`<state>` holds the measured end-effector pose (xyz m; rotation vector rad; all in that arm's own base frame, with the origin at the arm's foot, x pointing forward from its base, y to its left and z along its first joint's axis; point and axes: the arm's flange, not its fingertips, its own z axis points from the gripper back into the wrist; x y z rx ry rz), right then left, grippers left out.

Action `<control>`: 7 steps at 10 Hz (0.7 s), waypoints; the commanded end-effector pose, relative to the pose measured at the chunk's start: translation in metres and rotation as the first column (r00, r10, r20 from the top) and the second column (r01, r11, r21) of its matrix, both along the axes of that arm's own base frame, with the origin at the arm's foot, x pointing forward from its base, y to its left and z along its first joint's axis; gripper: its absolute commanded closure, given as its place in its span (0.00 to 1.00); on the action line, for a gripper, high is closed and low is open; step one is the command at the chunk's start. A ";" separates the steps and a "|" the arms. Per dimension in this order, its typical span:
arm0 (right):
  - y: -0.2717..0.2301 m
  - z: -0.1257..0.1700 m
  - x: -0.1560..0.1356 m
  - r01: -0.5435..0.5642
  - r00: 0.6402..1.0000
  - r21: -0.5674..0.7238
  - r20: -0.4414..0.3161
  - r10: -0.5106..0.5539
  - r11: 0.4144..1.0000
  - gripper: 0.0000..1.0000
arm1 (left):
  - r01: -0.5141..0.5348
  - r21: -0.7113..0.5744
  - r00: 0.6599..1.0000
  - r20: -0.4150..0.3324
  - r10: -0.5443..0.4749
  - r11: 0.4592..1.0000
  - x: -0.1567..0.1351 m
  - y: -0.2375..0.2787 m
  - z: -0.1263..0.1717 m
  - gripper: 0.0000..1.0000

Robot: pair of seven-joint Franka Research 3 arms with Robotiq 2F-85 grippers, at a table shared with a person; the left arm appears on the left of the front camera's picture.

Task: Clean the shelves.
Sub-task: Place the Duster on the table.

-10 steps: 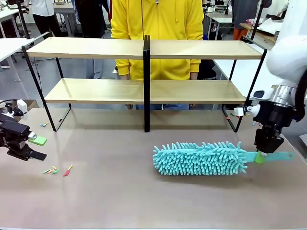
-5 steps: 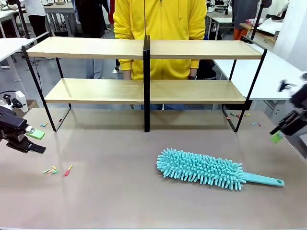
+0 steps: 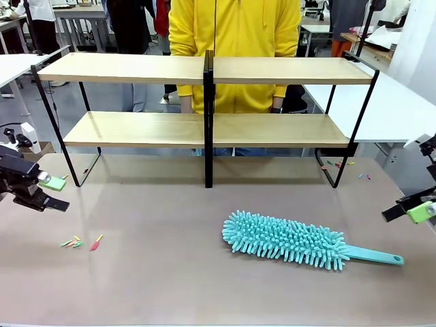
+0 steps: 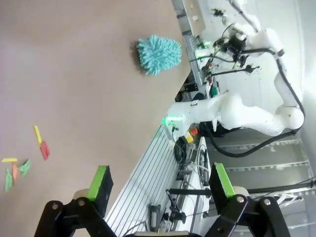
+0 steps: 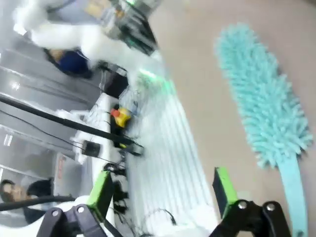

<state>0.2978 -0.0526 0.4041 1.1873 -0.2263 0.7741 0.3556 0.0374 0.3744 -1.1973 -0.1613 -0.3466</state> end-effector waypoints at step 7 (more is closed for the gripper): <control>-0.002 0.003 0.004 -0.004 0.999 -0.079 0.049 0.008 0.997 0.00 | 0.022 0.026 1.000 -0.009 -0.021 0.999 -0.002 0.002 -0.003 0.00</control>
